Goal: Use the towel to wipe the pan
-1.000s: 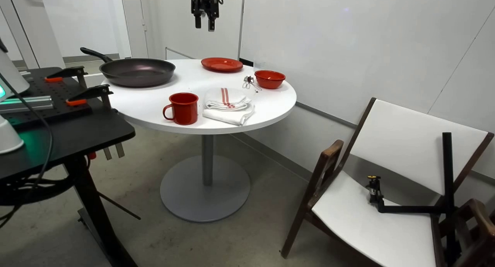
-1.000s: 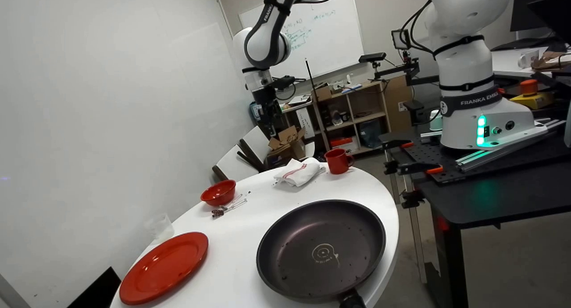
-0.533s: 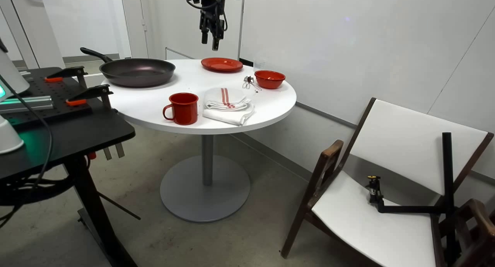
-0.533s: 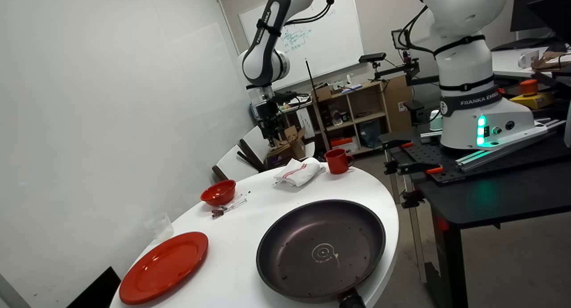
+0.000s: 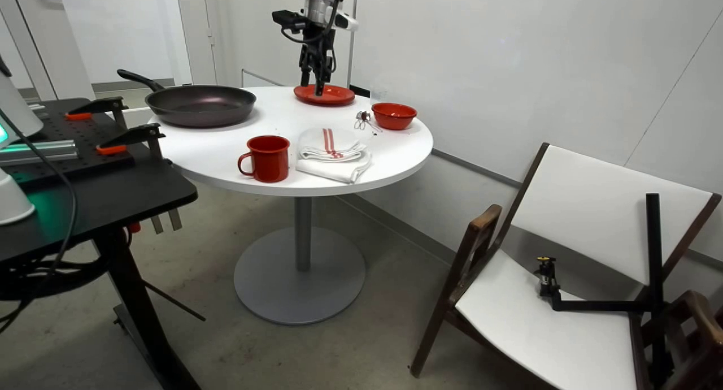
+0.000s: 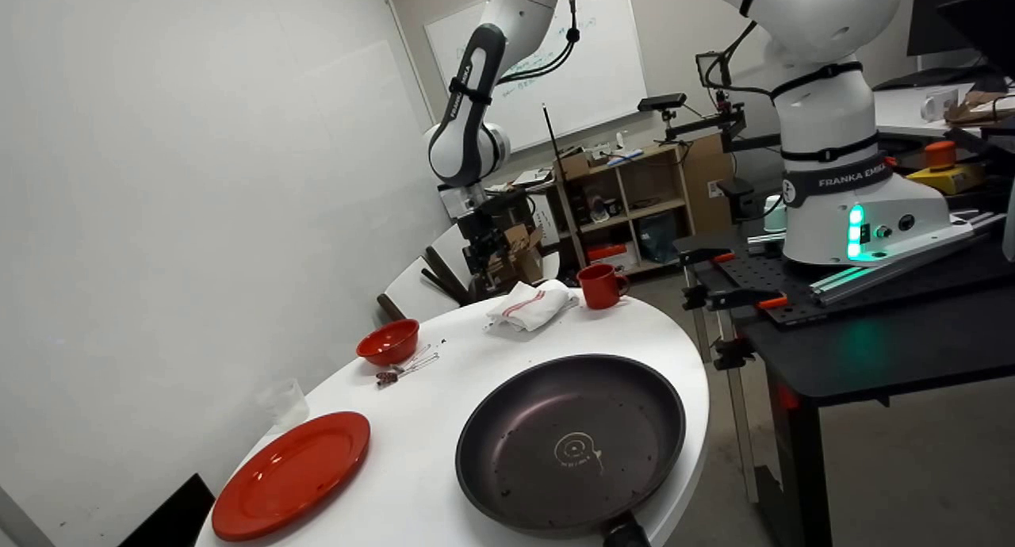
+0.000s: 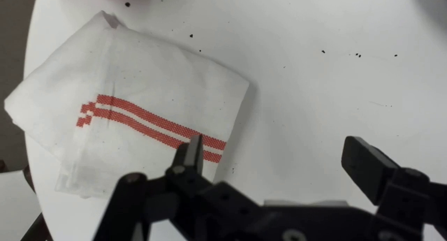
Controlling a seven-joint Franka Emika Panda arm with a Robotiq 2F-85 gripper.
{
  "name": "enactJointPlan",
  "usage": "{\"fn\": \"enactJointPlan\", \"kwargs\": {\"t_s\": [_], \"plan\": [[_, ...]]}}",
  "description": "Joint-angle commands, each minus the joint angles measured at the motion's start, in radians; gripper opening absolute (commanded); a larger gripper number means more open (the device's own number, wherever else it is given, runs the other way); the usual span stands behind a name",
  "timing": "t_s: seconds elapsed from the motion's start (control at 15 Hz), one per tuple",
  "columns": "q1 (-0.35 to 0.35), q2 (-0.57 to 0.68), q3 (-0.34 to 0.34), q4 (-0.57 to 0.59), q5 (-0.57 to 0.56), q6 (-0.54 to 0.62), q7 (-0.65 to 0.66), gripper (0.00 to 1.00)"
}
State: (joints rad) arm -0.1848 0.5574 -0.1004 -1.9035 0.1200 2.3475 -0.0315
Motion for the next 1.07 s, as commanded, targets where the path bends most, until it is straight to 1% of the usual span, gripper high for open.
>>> {"fn": "enactJointPlan", "kwargs": {"t_s": [0.0, 0.47, 0.6, 0.67, 0.73, 0.87, 1.0], "plan": [[0.007, 0.071, -0.011, 0.07, -0.006, -0.035, 0.063, 1.0], [0.023, 0.137, -0.044, 0.096, -0.015, -0.046, 0.19, 1.0], [0.012, 0.143, -0.034, 0.102, 0.001, -0.056, 0.189, 1.0], [-0.02, 0.115, 0.005, 0.083, 0.047, -0.052, 0.136, 1.0], [0.004, 0.126, -0.025, 0.067, 0.009, -0.022, 0.161, 1.0], [-0.001, 0.124, -0.013, 0.071, 0.023, -0.024, 0.157, 1.0], [0.003, 0.115, -0.015, 0.071, 0.024, -0.022, 0.167, 1.0]]}}
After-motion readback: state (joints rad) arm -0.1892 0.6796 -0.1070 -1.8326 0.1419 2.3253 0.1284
